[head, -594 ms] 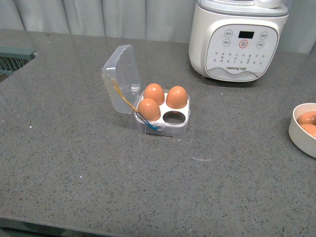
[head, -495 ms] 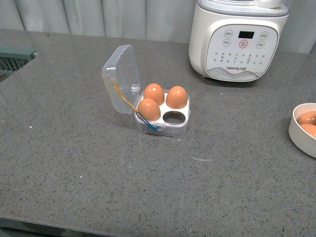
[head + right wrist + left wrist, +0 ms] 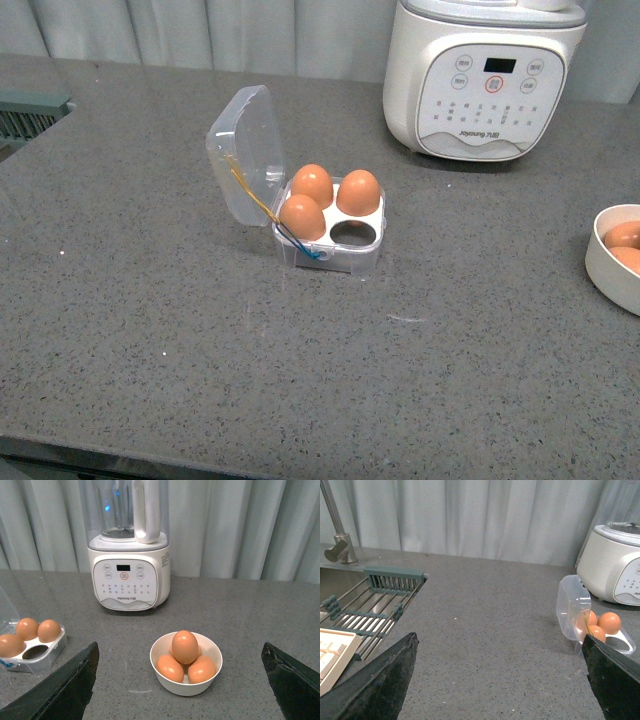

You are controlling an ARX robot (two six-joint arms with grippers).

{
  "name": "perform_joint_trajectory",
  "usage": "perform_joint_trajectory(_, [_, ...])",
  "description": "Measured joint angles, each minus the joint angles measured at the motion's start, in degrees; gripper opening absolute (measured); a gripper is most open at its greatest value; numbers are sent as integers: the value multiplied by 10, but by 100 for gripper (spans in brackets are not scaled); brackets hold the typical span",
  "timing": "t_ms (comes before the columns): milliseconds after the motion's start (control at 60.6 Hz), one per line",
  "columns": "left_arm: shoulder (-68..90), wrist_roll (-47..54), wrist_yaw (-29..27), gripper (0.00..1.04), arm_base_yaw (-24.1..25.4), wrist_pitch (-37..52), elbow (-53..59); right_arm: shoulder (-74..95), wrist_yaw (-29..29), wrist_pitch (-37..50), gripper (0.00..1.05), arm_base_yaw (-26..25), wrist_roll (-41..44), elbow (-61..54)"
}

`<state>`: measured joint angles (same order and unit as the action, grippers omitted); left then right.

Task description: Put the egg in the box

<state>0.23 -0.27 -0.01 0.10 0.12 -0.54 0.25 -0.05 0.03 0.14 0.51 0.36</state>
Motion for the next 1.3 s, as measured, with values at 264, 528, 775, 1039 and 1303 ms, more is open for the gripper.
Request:
perform_joint_trajectory(264, [0, 0, 0, 98, 0, 0, 0, 0, 0, 0, 95, 0, 0, 0])
perform_joint_trajectory(528, [0, 0, 0, 98, 0, 0, 0, 0, 0, 0, 95, 0, 0, 0])
perform_joint_trajectory(775, [0, 0, 0, 98, 0, 0, 0, 0, 0, 0, 95, 0, 0, 0])
perform_joint_trajectory(1039, [0, 0, 0, 98, 0, 0, 0, 94, 112, -34, 95, -3, -28, 35])
perform_joint_trajectory(1303, [0, 0, 0, 98, 0, 0, 0, 436, -16, 203, 95, -96, 2, 70])
